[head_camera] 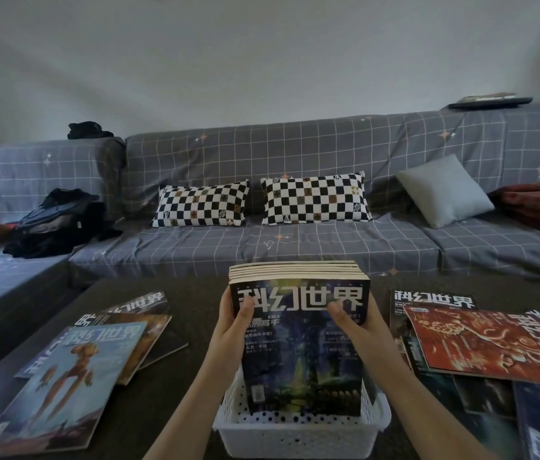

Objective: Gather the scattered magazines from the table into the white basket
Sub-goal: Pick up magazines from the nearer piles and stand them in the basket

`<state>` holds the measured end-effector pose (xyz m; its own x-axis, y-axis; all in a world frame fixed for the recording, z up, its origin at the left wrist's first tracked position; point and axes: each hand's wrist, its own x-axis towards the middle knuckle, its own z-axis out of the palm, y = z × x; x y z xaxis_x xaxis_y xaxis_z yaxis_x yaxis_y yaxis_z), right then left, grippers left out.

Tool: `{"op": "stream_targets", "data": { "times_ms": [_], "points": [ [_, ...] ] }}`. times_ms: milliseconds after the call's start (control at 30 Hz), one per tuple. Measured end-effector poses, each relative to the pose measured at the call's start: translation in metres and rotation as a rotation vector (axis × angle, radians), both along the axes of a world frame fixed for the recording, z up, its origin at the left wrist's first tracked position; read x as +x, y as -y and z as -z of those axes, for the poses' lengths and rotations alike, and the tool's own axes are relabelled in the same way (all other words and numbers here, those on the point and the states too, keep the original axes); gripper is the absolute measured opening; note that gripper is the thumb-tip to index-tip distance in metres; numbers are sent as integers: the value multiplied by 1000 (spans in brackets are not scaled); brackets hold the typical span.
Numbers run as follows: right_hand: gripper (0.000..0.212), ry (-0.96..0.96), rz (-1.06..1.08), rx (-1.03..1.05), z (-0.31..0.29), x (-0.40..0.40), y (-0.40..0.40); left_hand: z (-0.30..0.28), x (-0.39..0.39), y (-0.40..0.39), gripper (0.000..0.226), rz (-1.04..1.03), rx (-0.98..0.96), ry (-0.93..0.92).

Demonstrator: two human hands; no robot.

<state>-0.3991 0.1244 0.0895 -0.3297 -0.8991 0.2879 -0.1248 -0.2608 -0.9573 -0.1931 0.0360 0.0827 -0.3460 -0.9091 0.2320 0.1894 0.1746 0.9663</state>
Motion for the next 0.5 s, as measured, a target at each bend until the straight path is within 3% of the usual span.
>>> {"op": "stream_targets", "data": {
  "times_ms": [100, 367, 500],
  "points": [
    [40, 20, 26, -37, 0, 5, 3, -3, -3, 1, 33, -2, -22, 24],
    [42, 12, -4, -45, 0, 2, 8, -7, 2, 9, 37, 40, 20, 43],
    [44, -8, -26, -6, 3, -4, 9, -1, 3, 13, 59, 69, 67, 35]
  ]
}}
